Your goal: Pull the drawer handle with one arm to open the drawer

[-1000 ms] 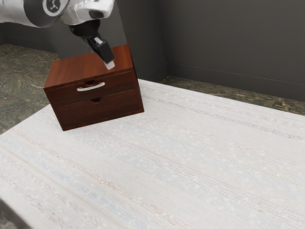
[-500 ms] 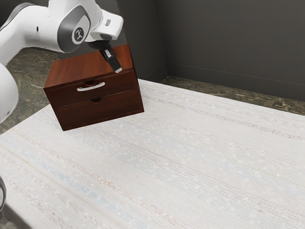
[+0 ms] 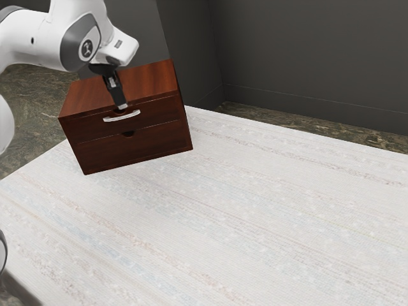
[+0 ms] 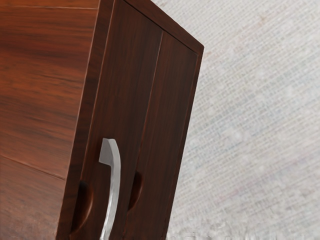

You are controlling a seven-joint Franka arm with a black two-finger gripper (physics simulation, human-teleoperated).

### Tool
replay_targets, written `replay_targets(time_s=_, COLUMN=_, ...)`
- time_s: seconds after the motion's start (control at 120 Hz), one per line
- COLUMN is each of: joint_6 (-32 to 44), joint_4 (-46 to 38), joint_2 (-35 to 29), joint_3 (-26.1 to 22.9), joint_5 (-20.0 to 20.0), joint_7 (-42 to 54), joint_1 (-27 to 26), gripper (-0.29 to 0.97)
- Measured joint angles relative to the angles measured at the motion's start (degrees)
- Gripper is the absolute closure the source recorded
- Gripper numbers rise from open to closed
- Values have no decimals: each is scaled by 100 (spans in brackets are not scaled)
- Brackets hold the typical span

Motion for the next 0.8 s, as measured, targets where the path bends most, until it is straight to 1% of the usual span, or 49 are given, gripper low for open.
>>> replay_targets(time_s=0.208, joint_6=-227, joint_4=-22, joint_2=-9, joint_3=114, joint_5=32, joint_7=297, joint_1=-1, gripper=0)
replay_targets(time_s=0.342, joint_6=-262, joint_4=-239, joint_2=4, joint_3=150, joint_5=36, joint_7=436, joint_1=1, gripper=0)
replay_targets(time_s=0.475, joint_6=-176, joint_4=-258, joint_2=200, joint_3=154, joint_5=23, joint_7=541, joint_1=81, gripper=0)
replay_targets(time_s=0.8, joint_6=194, joint_4=-264, joint_2=373, joint_3=152, joint_5=-15, joint_7=731, joint_1=113, gripper=0)
